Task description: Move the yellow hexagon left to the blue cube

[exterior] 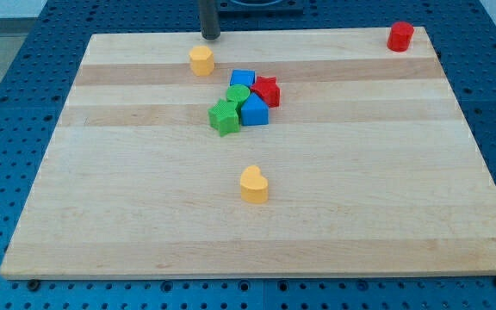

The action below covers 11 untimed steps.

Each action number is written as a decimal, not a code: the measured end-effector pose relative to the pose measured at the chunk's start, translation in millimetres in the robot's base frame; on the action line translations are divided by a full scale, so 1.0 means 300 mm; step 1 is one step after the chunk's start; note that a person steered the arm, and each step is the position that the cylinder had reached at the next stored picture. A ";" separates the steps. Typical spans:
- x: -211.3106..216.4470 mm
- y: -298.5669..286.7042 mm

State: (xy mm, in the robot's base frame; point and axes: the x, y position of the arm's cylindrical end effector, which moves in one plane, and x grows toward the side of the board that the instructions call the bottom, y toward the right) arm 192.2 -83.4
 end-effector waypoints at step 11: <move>0.102 -0.082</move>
